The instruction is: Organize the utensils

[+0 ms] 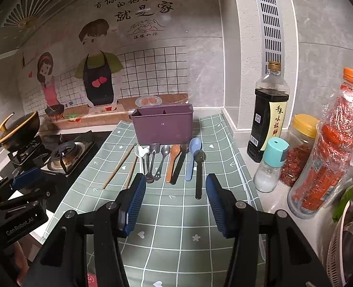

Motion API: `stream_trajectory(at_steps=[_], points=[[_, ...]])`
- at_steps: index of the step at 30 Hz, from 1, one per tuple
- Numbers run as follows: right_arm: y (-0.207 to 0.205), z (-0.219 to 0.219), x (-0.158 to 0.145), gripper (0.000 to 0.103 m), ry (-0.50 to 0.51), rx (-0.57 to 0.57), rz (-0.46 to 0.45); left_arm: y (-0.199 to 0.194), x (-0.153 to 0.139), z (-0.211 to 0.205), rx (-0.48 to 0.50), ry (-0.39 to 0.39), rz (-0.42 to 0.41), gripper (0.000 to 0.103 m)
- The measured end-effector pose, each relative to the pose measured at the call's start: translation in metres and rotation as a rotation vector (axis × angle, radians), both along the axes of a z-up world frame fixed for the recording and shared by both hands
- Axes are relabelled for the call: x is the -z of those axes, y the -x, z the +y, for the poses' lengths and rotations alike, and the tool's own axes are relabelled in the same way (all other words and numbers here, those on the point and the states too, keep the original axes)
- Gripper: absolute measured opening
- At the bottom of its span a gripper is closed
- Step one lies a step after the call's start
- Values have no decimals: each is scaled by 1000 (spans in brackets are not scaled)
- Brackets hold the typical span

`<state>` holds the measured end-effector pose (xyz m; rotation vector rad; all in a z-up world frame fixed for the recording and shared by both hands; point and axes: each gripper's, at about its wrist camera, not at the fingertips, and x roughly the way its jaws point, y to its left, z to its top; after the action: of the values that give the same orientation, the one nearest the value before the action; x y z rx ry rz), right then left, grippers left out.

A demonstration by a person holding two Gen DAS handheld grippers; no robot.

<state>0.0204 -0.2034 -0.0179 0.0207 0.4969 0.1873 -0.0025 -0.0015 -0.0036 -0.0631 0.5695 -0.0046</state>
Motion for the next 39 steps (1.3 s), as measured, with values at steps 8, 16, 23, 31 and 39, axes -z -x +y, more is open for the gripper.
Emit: stream_trajectory(at_steps=[8,16,23,31,39], points=[[3,-3,-2,50,-7,3,-2,2,-7,1,0,2,-4,70],[3,-2,-2,50,-5,1,-2,4,-7,0,-1,2,-6,70],[4,-3,-3,50,-5,3,-2,4,-7,1,-1,3,-6,70],[4,-3,-3,50,-5,2,-2,4,-7,1,-2,2,-7,70],[5,-2,-4,50,-5,3,-3,4,-7,1,-1,3,-6,70]])
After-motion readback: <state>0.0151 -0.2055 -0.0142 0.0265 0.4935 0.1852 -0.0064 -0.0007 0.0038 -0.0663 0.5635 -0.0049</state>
